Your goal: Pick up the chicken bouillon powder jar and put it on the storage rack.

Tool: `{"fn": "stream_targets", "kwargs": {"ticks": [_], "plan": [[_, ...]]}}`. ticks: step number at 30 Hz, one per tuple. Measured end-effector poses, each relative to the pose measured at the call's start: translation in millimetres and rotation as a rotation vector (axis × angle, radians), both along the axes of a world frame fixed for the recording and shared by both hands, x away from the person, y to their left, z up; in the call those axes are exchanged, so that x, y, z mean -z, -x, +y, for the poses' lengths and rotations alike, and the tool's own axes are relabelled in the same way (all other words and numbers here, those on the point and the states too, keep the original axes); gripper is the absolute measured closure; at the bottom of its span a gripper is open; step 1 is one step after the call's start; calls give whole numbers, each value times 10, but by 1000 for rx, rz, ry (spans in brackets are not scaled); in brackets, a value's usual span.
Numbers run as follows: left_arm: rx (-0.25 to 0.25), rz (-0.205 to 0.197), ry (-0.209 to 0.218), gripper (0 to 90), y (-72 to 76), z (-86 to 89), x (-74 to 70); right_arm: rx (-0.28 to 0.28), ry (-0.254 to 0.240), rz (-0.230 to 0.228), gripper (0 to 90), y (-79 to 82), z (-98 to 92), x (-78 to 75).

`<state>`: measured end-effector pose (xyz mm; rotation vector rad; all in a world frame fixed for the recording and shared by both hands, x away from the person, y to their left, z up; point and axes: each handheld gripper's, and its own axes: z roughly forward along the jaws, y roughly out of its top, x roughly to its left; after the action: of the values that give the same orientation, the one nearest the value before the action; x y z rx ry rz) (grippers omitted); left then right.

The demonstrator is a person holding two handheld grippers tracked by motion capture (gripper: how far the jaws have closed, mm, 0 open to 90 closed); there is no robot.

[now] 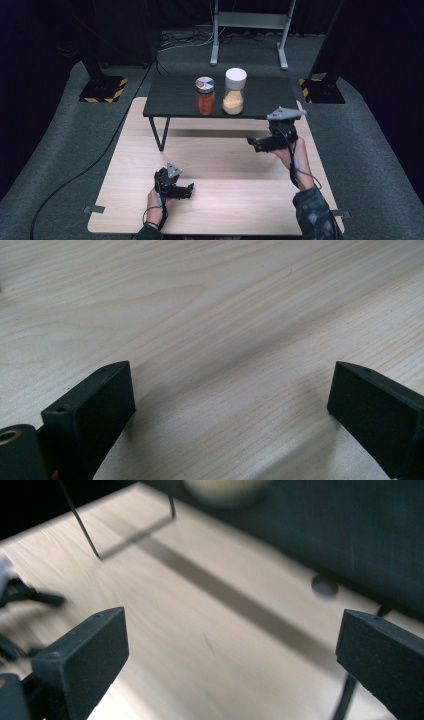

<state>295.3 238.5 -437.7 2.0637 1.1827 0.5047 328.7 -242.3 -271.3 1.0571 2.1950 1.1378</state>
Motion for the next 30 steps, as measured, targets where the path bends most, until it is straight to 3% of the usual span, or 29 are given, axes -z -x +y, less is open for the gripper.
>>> {"fn": "stream_targets", "kwargs": {"ticks": [5,8,13,17,19,30], "plan": [[0,0,0,44,0,0,0,95,-48,67,0,226,-257,603],[-1,-1,0,44,2,-2,0,173,-35,98,0,360,-295,946],[-1,-1,-1,46,4,-4,1,247,-35,111,0,532,-350,1331],[-1,-1,-1,46,4,-4,1,284,-12,94,0,650,-317,1501],[0,-1,-2,46,3,-3,0,287,-25,84,0,686,-336,1563],[-1,-2,-1,46,4,-4,1,303,-25,101,0,660,-353,1673]]}}
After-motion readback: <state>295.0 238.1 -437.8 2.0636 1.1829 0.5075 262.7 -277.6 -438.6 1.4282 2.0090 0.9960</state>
